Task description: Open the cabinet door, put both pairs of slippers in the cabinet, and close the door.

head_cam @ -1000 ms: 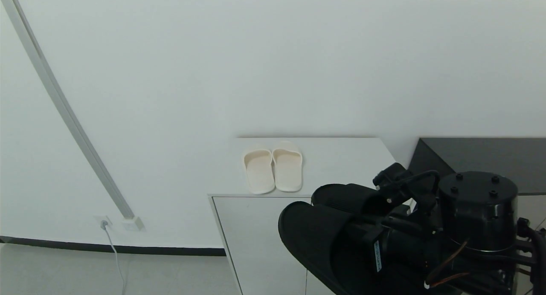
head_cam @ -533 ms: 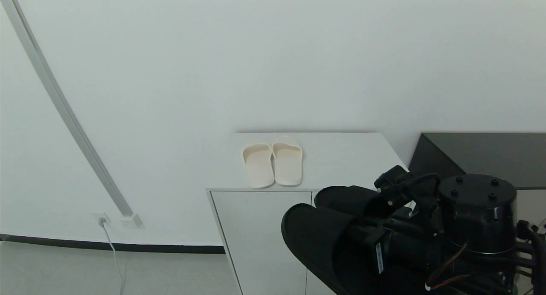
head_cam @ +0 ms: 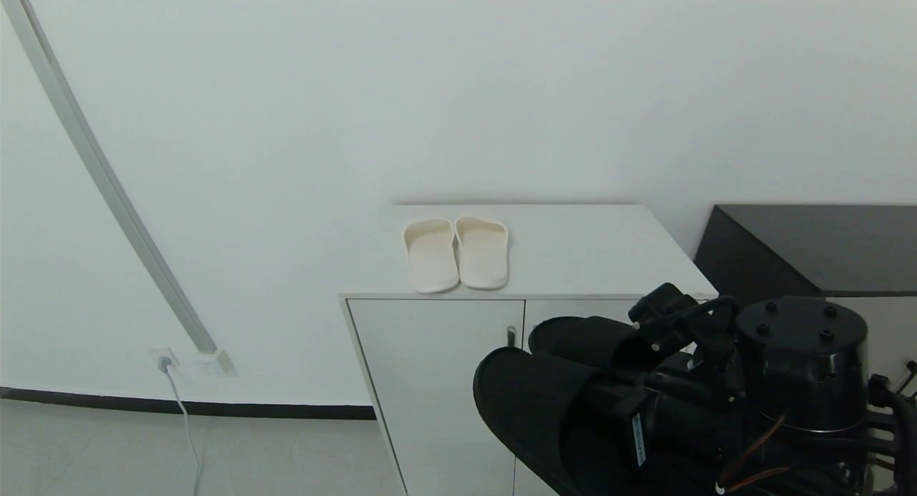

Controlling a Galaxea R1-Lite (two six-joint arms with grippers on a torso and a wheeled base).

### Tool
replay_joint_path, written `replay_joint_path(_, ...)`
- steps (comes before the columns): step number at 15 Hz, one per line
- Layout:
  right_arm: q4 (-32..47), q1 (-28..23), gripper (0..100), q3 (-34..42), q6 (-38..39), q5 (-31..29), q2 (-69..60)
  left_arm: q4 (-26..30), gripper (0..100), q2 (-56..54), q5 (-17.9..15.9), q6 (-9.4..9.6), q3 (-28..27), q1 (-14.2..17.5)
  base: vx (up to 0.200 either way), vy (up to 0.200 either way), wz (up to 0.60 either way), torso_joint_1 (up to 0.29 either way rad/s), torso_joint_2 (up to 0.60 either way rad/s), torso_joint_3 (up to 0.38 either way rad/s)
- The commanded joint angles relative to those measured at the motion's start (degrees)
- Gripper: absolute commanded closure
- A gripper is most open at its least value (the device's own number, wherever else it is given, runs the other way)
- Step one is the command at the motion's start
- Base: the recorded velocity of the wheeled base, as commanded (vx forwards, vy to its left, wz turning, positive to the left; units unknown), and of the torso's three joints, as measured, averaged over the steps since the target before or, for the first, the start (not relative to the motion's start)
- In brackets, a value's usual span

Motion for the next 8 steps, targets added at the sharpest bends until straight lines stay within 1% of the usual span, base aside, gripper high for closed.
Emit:
replay_joint_path(1, -0.03, 0.09, 100, 0.03, -0.01, -0.02, 0.02, -0.01, 0, 0.0, 0.01, 0.0, 0.01, 0.01, 0.0, 0.0, 0.0, -0.217, 0.51, 0.295)
replay_joint_path(8, -0.21, 0.18, 100, 0.64, -1.5, 0.07, 0.02, -0.01, 0, 0.09, 0.01, 0.0, 0.01, 0.01, 0.0, 0.0, 0.0, -0.224, 0.54, 0.316)
